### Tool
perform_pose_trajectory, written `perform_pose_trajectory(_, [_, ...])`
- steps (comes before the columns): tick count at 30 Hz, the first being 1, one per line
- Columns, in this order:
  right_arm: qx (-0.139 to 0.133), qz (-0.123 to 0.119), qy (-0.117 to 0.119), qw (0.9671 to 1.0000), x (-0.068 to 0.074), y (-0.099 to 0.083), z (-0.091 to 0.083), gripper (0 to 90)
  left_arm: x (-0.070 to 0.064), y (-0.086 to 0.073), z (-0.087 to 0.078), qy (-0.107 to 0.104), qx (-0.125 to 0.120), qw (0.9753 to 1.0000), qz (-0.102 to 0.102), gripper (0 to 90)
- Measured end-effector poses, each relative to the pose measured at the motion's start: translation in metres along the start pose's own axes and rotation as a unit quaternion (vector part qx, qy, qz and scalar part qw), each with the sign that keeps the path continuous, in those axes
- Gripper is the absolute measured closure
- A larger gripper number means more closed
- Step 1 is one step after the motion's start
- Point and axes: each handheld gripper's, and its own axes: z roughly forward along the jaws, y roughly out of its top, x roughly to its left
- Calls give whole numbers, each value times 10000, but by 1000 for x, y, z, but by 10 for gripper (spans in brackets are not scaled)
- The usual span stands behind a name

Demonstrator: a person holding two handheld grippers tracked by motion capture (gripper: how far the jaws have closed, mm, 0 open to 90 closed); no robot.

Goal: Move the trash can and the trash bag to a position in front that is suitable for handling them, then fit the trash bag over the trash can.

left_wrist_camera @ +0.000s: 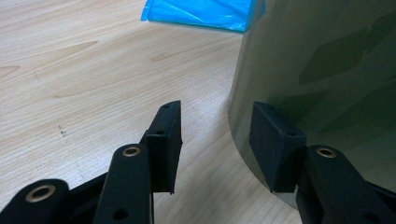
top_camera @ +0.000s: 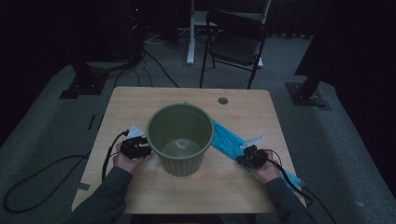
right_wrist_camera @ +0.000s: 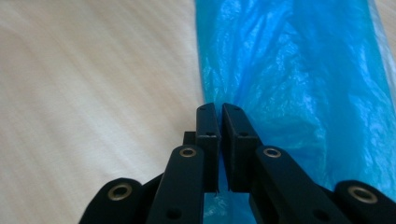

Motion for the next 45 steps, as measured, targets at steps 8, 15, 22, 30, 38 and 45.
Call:
perform_pose_trajectory(8, [10, -374, 443, 9983, 23, -1, -5, 789, 0, 0, 0, -4, -15, 10000, 8, 544])
perform_pose_trajectory(15, [-699, -489, 534, 9949, 33, 12, -17, 564, 1, 0, 0, -19, -3, 10000, 2, 544])
perform_pose_trajectory(22, [-737, -519, 394, 9952, 34, 31, -14, 522, 1, -1, 2, -26, 30, 10000, -1, 543])
perform_pose_trajectory(30, [-645, -617, 213, 9958, 32, 54, -6, 486, 2, -1, 1, -35, 36, 10000, -11, 543])
perform_pose_trajectory(38, [-565, -460, 38, 9973, 26, 59, 5, 449, 2, -1, 2, -42, 43, 10000, -30, 543])
perform_pose_trajectory(45, [-644, -333, -259, 9970, 20, 63, 11, 333, 3, -2, 2, -34, 61, 10000, -33, 541])
